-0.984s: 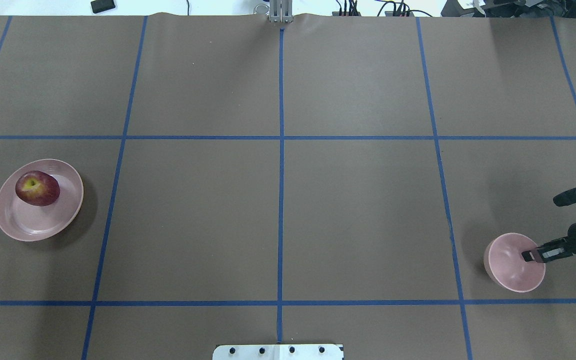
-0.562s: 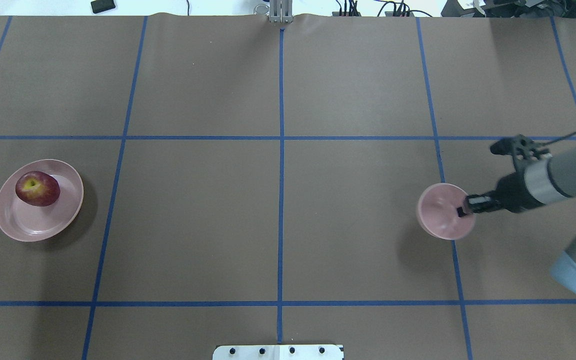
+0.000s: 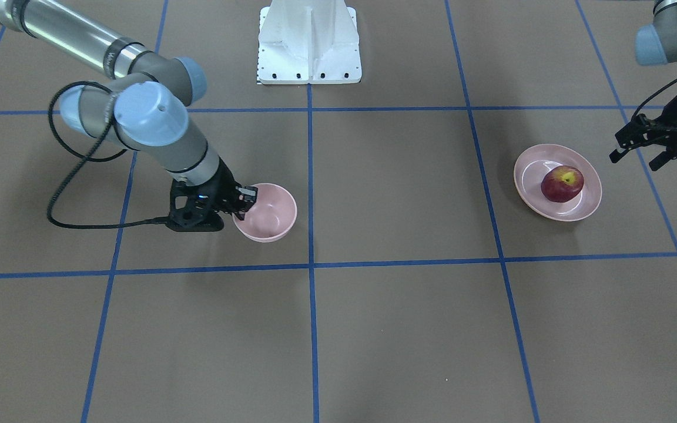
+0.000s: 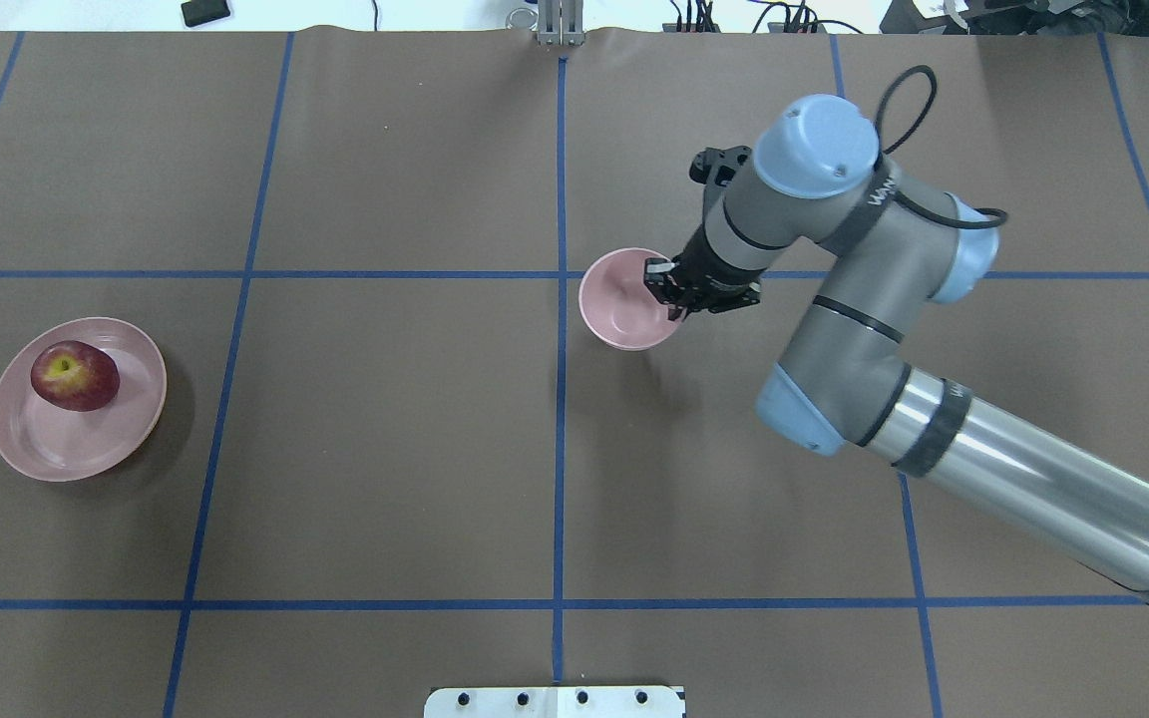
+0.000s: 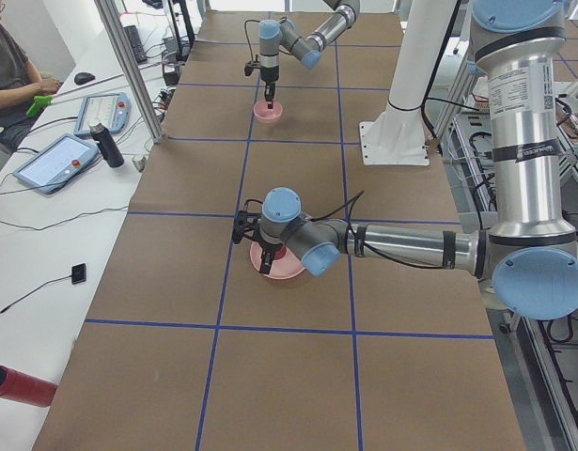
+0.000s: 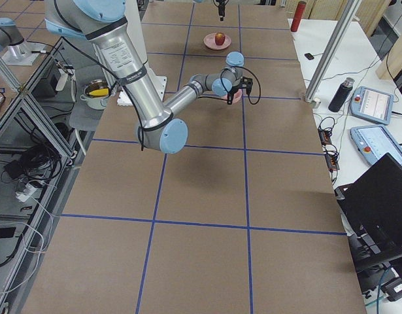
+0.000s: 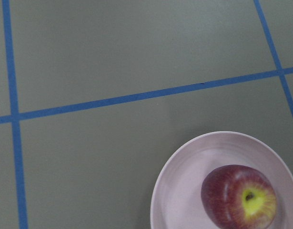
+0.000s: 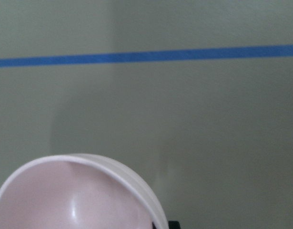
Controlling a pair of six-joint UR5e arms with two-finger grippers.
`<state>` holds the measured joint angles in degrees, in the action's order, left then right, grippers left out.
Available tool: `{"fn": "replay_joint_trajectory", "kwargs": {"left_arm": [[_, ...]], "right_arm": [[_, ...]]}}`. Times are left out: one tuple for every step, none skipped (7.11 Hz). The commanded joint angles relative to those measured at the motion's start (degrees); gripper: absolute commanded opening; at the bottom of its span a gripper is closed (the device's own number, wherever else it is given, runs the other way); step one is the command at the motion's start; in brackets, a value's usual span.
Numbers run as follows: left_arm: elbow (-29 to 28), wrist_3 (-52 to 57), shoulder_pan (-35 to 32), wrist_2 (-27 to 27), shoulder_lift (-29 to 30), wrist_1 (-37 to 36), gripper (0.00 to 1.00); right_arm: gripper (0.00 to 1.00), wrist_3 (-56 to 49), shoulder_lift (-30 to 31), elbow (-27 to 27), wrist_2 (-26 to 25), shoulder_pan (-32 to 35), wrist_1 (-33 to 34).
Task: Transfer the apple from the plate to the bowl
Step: 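Slide the bowl to table center with the right gripper while the left reaches the apple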
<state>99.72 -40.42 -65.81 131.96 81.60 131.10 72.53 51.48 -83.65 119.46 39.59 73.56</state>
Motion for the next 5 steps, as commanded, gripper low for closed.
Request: {"fn": "replay_joint_trajectory", "kwargs": {"left_arm": [[1.2,-6.8,4.4,-3.8,1.3,-0.1,0.98],[2.7,-10.9,7.5,-4.8,1.3,-0.1,0.98],[4.0,-13.4,11.2,-8.6,1.1,-0.1,0.98],[4.0,-13.6,14.3,-12.6,0.6,-0.1,0.98],[3.2,-13.2,15.0,-13.9,0.5,-0.1,0.98]], "right_arm": [[0.00,4.2,-6.2,10.1,-1.1,-0.9,-6.0],[0.00,5.0,-6.4,10.5,-1.1,-0.9,-6.2],[0.00,5.1,-6.7,10.6,-1.1,-1.0,-6.3],[0.00,5.1,-6.7,10.9,-1.1,-1.0,-6.3],[0.00,5.2,-6.8,10.9,-1.1,-1.0,-6.3]]}}
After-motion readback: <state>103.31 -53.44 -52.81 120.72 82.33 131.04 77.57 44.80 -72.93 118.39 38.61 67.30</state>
